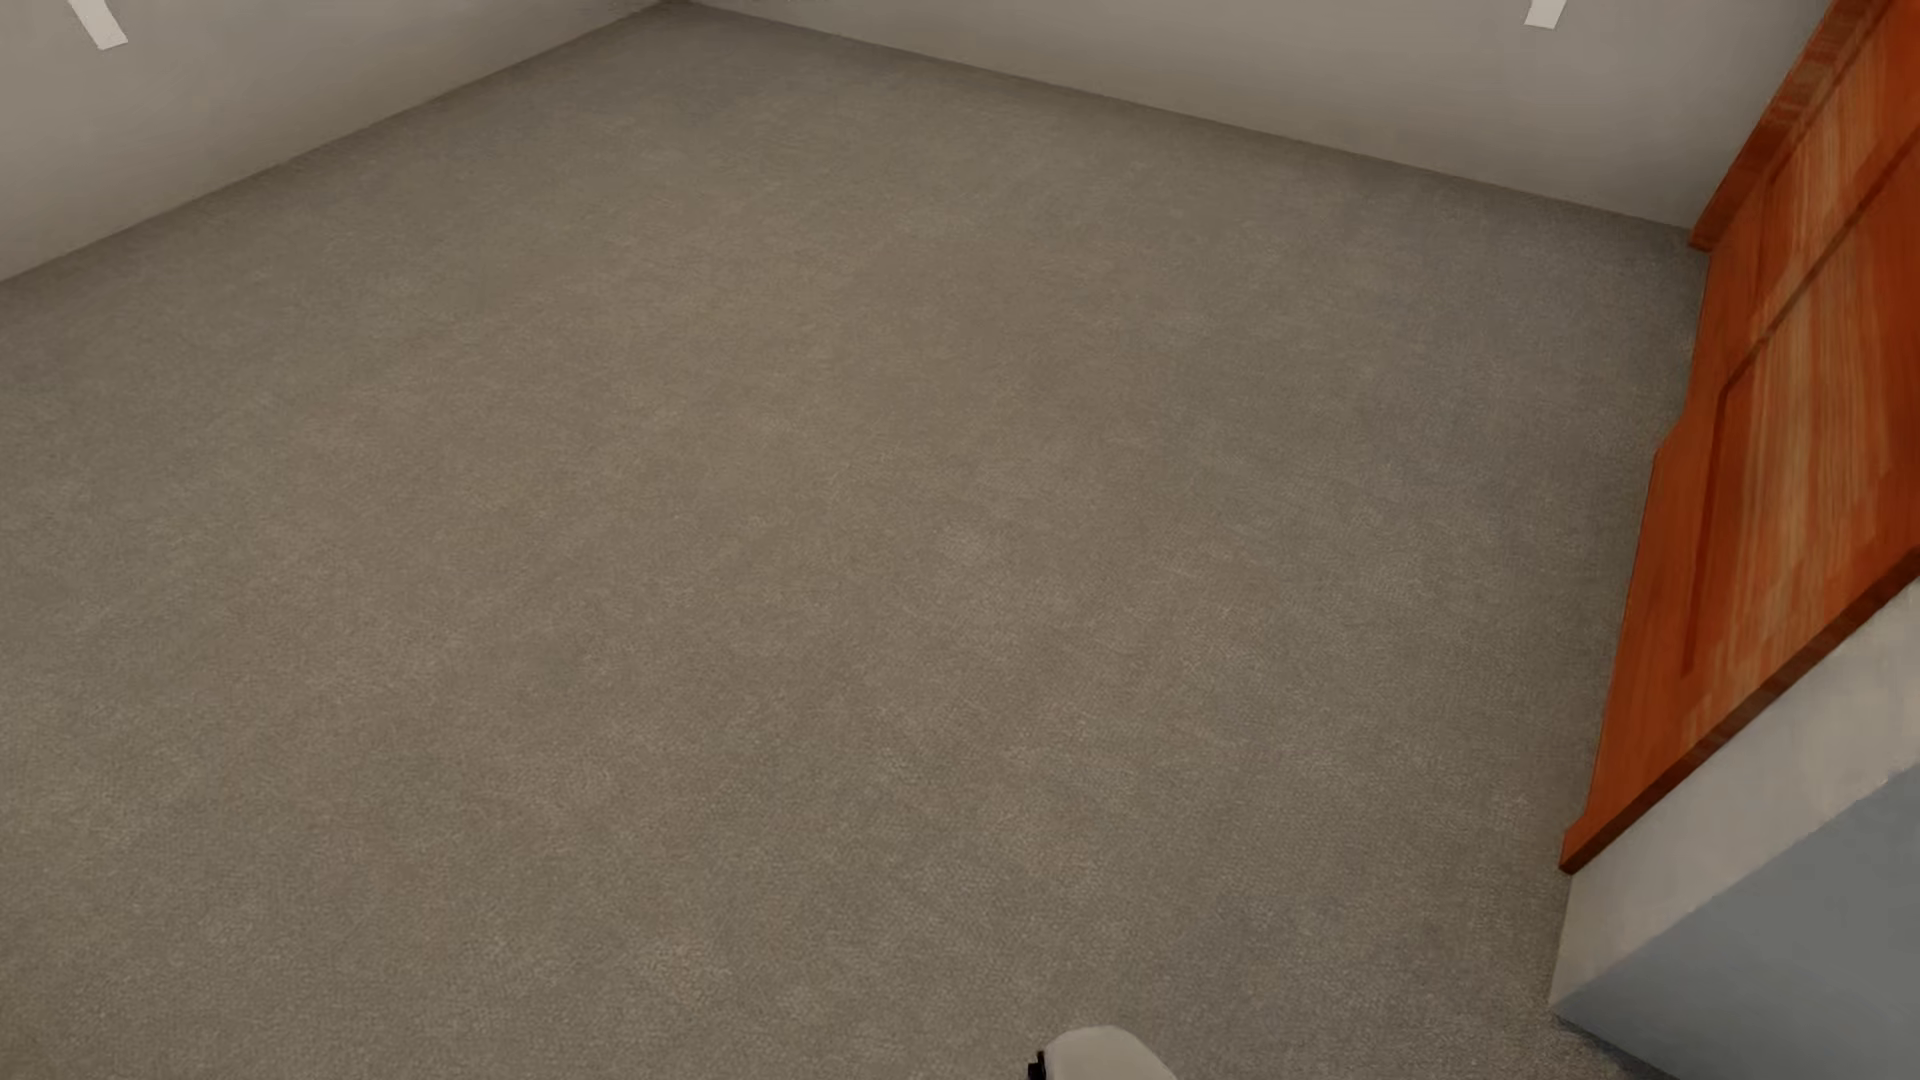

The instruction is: Circle the corner

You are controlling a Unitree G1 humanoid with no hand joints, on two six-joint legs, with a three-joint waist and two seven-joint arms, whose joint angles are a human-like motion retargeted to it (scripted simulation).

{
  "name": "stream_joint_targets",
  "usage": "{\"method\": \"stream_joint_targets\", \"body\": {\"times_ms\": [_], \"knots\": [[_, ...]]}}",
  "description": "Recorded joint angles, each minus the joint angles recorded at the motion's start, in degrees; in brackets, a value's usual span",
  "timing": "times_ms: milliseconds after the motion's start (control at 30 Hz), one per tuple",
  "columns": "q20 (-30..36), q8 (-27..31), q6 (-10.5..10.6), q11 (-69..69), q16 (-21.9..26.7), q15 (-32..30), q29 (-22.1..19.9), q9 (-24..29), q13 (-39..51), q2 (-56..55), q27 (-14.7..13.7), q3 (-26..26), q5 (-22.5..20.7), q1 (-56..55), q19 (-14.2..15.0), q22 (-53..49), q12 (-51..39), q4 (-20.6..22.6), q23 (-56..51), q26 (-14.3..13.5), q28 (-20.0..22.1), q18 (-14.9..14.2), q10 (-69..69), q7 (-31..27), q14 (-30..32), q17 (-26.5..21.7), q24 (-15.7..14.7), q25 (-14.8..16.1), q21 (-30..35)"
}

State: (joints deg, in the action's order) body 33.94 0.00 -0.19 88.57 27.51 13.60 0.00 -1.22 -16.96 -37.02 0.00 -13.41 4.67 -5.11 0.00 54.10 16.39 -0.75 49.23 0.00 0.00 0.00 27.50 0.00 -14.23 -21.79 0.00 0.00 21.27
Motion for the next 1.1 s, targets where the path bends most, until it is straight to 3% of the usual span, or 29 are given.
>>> {"method": "stream_joint_targets", "body": {"times_ms": [67, 200, 267, 367, 400, 467, 533, 567, 667, 733, 800, 833, 933, 1100], "knots": [[-2.44, 0.00, 1.17, -7.07, 1.58, -1.60, 0.00, 0.22, 0.62, -1.24, 0.00, -0.43, 0.46, 2.66, 0.00, 0.10, -0.91, -0.10, -1.43, 0.00, 0.00, 0.00, -0.04, 0.00, -2.15, 0.29, 0.00, 0.00, 0.16], [-5.70, 0.00, 2.56, -42.28, 3.03, -9.36, 0.00, 0.25, 1.61, 1.65, 0.00, -0.08, 1.12, 8.02, 0.00, -0.20, -3.63, 1.23, -0.28, 0.00, 0.00, 0.00, -0.12, 0.00, -8.30, -0.24, 0.00, 0.00, 0.94], [-6.74, 0.00, 2.96, -56.38, 2.76, -10.33, 0.00, -0.48, 2.02, 3.86, 0.00, -0.32, 1.32, 9.45, 0.00, -0.88, -4.88, 1.94, 1.87, 0.00, 0.00, 0.00, 0.07, 0.00, -10.15, -0.79, 0.00, 0.00, 1.45], [-8.09, 0.00, 4.12, -60.13, 1.00, -12.52, 0.00, -1.49, 2.19, 6.09, 0.00, -0.77, 1.58, 11.68, 0.00, -3.65, -5.36, 1.18, 7.58, 0.00, 0.00, 0.00, 0.72, 0.00, -8.60, -1.45, 0.00, 0.00, 2.82], [-8.76, 0.00, 5.01, -58.67, -0.24, -14.61, 0.00, -1.38, 2.28, 6.70, 0.00, -0.23, 0.72, 12.73, 0.00, -4.92, -4.93, 0.36, 9.66, 0.00, 0.00, 0.00, 1.08, 0.00, -5.02, -1.74, 0.00, 0.00, 3.84], [-9.27, 0.00, 6.94, -56.59, -3.29, -14.51, 0.00, -1.49, 2.70, 8.56, 0.00, 1.39, -1.84, 12.63, 0.00, -7.13, -3.11, -1.34, 12.47, 0.00, 0.00, 0.00, 4.37, 0.00, 11.10, -2.41, 0.00, 0.00, 5.13], [-6.71, 0.00, 6.98, -57.48, -4.73, -12.00, 0.00, -2.54, 2.89, 12.55, 0.00, 2.29, -3.15, 7.96, 0.00, -9.93, -1.24, -3.15, 11.11, 0.00, 0.00, 0.00, 13.90, 0.00, 28.38, -2.93, 0.00, 0.00, 4.11], [-5.21, 0.00, 6.52, -57.90, -4.58, -10.69, 0.00, -2.92, 2.83, 14.77, 0.00, 2.60, -3.41, 4.60, 0.00, -11.75, -0.76, -3.95, 8.68, 0.00, 0.00, 0.00, 20.33, 0.00, 30.84, -3.22, 0.00, 0.00, 3.45], [-4.68, 0.00, 4.94, -57.96, -3.55, -7.04, 0.00, -1.19, 4.20, 21.62, 0.00, 4.30, -4.49, -4.28, 0.00, -13.40, -1.66, -5.01, 0.75, 0.00, 0.00, 0.00, 36.68, 0.00, 20.88, -3.98, 0.00, 0.00, 1.66], [-5.42, 0.00, 3.27, -58.47, -2.76, -5.62, 0.00, 0.17, 6.35, 25.51, 0.00, 7.19, -4.94, -9.63, 0.00, -12.29, -3.15, -3.93, -1.31, 0.00, 0.00, 0.00, 38.07, 0.00, 22.07, -4.07, 0.00, 0.00, 0.46], [-5.64, 0.00, 1.76, -59.02, -1.66, -4.28, 0.00, 0.94, 8.16, 29.01, 0.00, 11.09, -5.04, -14.38, 0.00, -12.43, -3.72, -2.09, -2.15, 0.00, 0.00, 0.00, 33.12, 0.00, 28.49, -4.40, 0.00, 0.00, 0.13], [-5.61, 0.00, 1.17, -59.08, -1.02, -3.39, 0.00, 1.16, 8.76, 30.36, 0.00, 12.99, -5.08, -16.66, 0.00, -13.00, -3.57, -1.42, -2.68, 0.00, 0.00, 0.00, 29.90, 0.00, 28.78, -4.67, 0.00, 0.00, 0.09], [-6.10, 0.00, -0.01, -59.21, -0.24, 0.11, 0.00, 2.16, 9.44, 35.47, 0.00, 16.96, -4.89, -21.15, 0.00, -12.49, -2.46, -0.37, -3.14, 0.00, 0.00, 0.00, 18.66, 0.00, 21.01, -5.09, 0.00, 0.00, 0.13], [-5.77, 0.00, -0.85, -58.12, -1.80, 7.37, 0.00, 0.82, 7.49, 41.07, 0.00, 20.19, -4.55, -23.00, 0.00, -5.98, 1.11, -2.13, 0.15, 0.00, 0.00, 0.00, -2.00, 0.00, 7.91, -3.84, 0.00, 0.00, 2.85]]}}
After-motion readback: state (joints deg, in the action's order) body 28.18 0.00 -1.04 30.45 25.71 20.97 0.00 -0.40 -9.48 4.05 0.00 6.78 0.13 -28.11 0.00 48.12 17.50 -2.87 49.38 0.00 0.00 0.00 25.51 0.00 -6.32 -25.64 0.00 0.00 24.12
